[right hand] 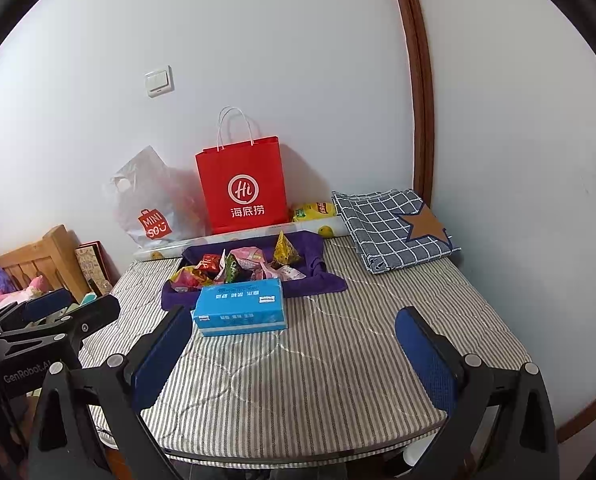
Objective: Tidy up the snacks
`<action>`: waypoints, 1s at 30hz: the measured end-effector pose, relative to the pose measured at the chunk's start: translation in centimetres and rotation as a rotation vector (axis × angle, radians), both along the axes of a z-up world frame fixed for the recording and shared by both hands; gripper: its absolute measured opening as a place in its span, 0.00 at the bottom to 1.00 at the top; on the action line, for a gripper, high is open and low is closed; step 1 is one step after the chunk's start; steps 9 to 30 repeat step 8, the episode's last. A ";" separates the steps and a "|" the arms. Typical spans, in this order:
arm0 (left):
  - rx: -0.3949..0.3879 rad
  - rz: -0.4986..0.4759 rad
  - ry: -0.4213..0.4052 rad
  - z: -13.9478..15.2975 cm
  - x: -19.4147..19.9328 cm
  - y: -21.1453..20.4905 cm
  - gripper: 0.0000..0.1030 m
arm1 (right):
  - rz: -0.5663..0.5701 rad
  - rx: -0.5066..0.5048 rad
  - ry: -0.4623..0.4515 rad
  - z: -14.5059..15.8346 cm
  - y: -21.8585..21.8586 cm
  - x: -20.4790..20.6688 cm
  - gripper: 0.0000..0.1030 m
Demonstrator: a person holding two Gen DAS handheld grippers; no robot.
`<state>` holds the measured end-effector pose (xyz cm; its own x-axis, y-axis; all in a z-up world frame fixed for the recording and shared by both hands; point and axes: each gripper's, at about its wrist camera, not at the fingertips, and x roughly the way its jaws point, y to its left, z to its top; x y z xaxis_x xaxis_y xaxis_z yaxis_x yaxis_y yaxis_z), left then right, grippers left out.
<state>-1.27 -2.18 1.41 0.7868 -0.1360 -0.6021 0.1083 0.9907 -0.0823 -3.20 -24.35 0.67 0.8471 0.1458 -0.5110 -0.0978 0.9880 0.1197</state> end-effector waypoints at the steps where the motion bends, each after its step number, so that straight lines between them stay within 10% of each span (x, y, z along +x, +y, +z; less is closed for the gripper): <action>1: 0.000 0.000 0.000 0.0 0.0 0.0 0.89 | 0.001 0.001 0.000 0.0 0.0 0.0 1.00; 30: 0.010 0.011 -0.012 0.0 -0.1 0.2 0.91 | 0.008 0.001 0.001 -0.2 0.3 0.0 1.00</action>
